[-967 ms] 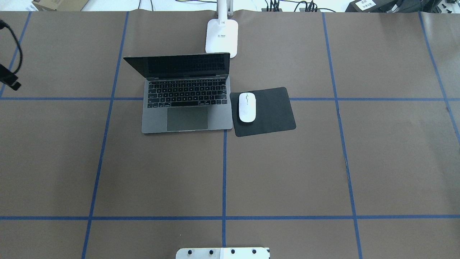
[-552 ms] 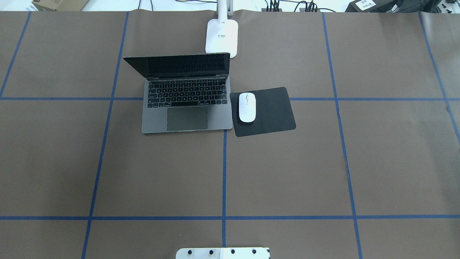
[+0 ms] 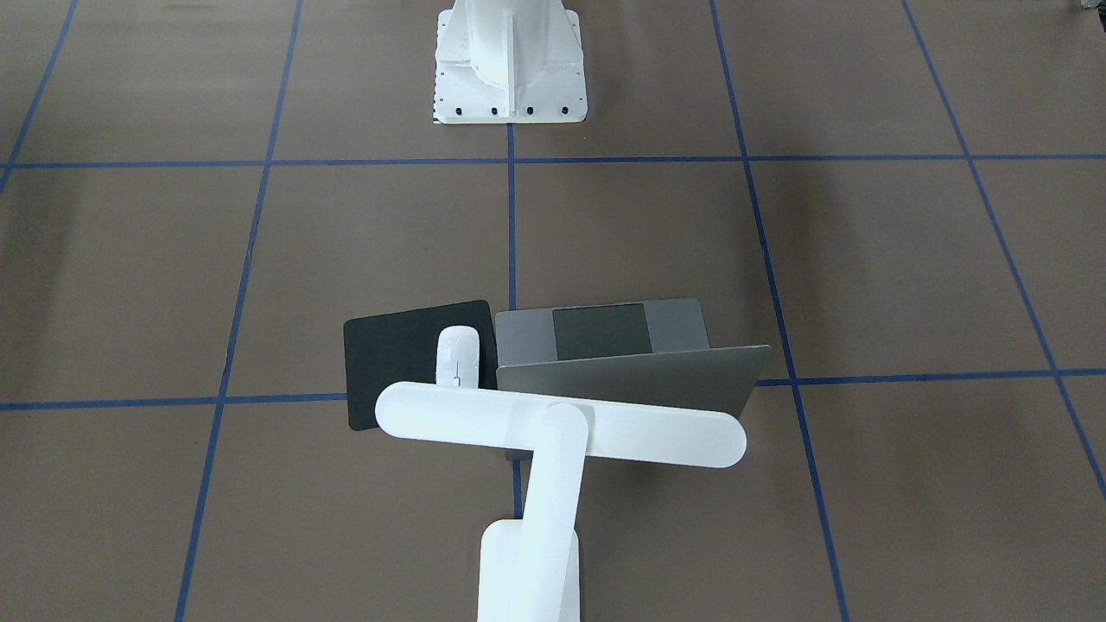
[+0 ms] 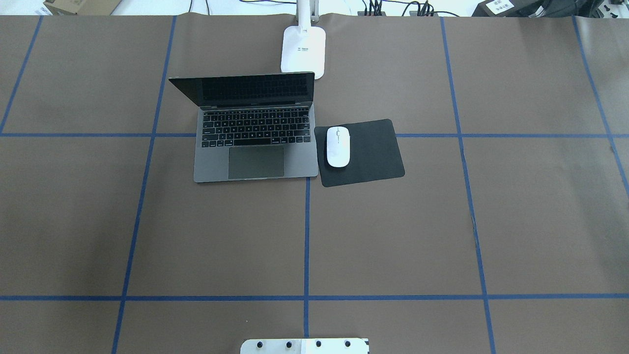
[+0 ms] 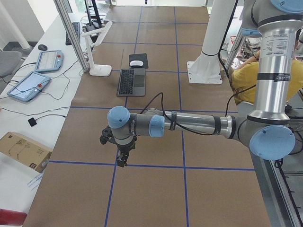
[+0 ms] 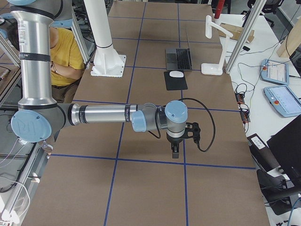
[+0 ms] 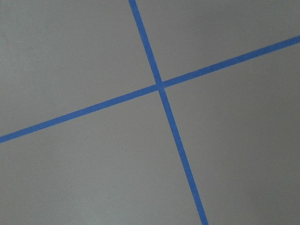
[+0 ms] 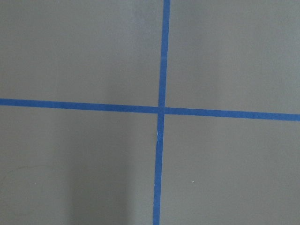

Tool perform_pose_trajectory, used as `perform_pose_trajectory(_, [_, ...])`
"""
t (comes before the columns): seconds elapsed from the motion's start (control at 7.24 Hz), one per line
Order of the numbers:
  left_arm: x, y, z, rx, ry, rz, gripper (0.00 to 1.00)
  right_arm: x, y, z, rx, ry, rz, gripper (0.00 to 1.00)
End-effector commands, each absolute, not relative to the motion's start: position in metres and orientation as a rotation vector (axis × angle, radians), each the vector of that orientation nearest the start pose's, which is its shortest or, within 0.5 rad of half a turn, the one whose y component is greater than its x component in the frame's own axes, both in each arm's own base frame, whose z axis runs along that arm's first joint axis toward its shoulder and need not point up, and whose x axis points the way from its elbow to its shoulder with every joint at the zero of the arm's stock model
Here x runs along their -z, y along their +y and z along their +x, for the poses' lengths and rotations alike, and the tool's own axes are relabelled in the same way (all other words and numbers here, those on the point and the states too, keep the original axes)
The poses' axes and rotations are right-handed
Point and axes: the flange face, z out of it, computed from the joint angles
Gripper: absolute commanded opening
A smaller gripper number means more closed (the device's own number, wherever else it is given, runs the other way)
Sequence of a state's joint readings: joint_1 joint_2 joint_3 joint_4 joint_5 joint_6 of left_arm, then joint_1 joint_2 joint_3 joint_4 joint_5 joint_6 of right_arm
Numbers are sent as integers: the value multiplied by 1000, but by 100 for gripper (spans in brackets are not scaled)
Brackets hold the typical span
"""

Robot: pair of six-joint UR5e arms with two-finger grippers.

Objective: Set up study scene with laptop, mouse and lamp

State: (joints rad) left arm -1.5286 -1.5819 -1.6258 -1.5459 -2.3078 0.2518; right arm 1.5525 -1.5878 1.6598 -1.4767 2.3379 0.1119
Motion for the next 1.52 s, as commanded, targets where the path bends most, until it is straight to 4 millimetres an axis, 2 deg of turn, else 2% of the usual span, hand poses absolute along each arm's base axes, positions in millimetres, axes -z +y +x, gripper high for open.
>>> perform_pose_trajectory(0.0, [-633, -495, -43, -285, 811, 117, 100, -616, -493, 58, -28, -760, 106, 100])
perform_pose_trajectory(0.55, [-630, -494, -43, -277, 811, 119, 100, -624, -488, 57, -33, -765, 95, 100])
perform_pose_trajectory(0.69, [-628, -494, -51, -265, 809, 130, 100, -624, -488, 57, -30, -766, 101, 100])
perform_pose_trajectory(1.38, [-628, -494, -53, -262, 809, 132, 100, -624, -489, 38, 9, -770, 97, 100])
